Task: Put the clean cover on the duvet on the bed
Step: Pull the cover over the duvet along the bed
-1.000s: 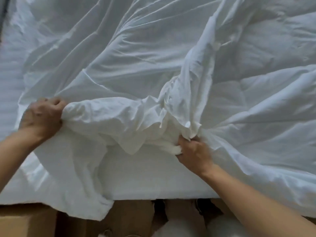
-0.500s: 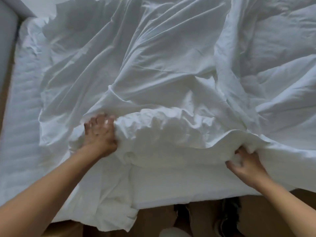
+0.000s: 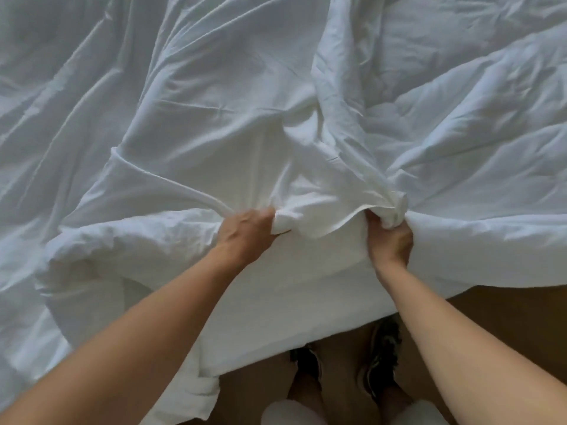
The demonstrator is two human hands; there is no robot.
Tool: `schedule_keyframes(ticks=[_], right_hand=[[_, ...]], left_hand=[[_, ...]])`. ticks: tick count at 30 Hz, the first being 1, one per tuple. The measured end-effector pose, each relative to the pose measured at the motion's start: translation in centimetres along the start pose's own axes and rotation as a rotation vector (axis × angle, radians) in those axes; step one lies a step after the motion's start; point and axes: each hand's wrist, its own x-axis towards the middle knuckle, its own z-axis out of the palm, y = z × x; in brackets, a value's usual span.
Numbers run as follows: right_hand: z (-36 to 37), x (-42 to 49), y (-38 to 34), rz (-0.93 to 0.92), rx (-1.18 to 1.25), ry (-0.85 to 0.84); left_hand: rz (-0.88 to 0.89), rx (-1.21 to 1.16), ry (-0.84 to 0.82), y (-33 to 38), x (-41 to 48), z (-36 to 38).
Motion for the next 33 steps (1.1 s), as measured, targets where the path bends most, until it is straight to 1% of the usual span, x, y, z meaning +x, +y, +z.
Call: schedule_keyframes(ticks=[2, 5, 7, 10, 12, 13, 16, 18, 19, 20, 21, 23, 24, 25, 26, 27, 29, 31, 33], right_hand=[[-1.7, 1.5, 1.2, 0.016, -0.022, -0.017], [-3.3, 2.2, 1.5, 0.003, -0.011, -0.073], [-5.0, 2.2, 1.3, 0.050, 0.124, -0.123], [-8.9, 3.4, 2.0, 0.172, 0.374, -0.126], [-12.2, 5.0, 2.9, 0.264, 0.501, -0.120], [-13.8, 5.9, 3.3, 0.282, 0.542, -0.124], [-16.9, 7.4, 3.9, 0.258, 0.542, -0.145], [-17.1, 7.5, 4.1, 0.246, 0.524, -0.139], [-17.0, 7.5, 4.3, 0.257, 0.536, -0.178], [-17.1, 7.4, 4.6, 0.287, 0.575, -0.274], [-17.4, 7.5, 4.9, 0.341, 0.646, -0.429], [-18.1, 7.9, 5.3, 0.436, 0.774, -0.829], [-18.2, 8.1, 5.3, 0.481, 0.824, -0.996], [-18.1, 8.2, 5.1, 0.530, 0.854, -1.108], [-17.7, 8.2, 4.5, 0.568, 0.863, -1.160], [-17.2, 8.1, 3.8, 0.565, 0.840, -1.174], [-15.7, 7.7, 2.3, 0.498, 0.748, -1.172], [-14.5, 7.3, 1.0, 0.449, 0.667, -1.231], [-13.8, 6.7, -0.3, 0.414, 0.564, -1.327]], left_hand=[[0.072, 0.006, -0.013, -1.1, -1.0, 0.1], [0.117, -0.002, 0.005, -1.6, -2.2, -0.7], [0.128, 0.002, 0.012, -1.5, -2.5, -1.4], [0.116, 0.020, 0.010, -1.4, -3.3, -2.1], [0.126, 0.019, 0.058, -1.7, -4.3, -2.3], [0.143, 0.032, 0.083, -1.9, -4.7, -2.3], [0.178, 0.055, 0.093, -2.0, -5.5, -2.1], [0.146, 0.074, 0.060, -1.6, -6.0, -1.8], [0.121, 0.091, 0.044, -1.3, -6.3, -1.8], [0.092, 0.097, 0.021, -1.0, -6.6, -1.8], [0.070, 0.099, -0.015, -0.5, -6.7, -1.9], [0.048, 0.140, -0.078, 0.9, -6.3, -2.3], [0.060, 0.165, -0.075, 1.9, -5.8, -2.5], [0.079, 0.172, -0.041, 3.3, -5.2, -2.6], [0.101, 0.157, 0.009, 5.0, -4.3, -2.7], [0.126, 0.129, 0.052, 6.9, -3.3, -2.8], [0.154, 0.074, 0.072, 10.7, -0.6, -2.8], [0.101, 0.055, 0.018, 13.8, 1.8, -2.2], [0.006, 0.090, -0.053, 15.5, 3.2, -1.4]])
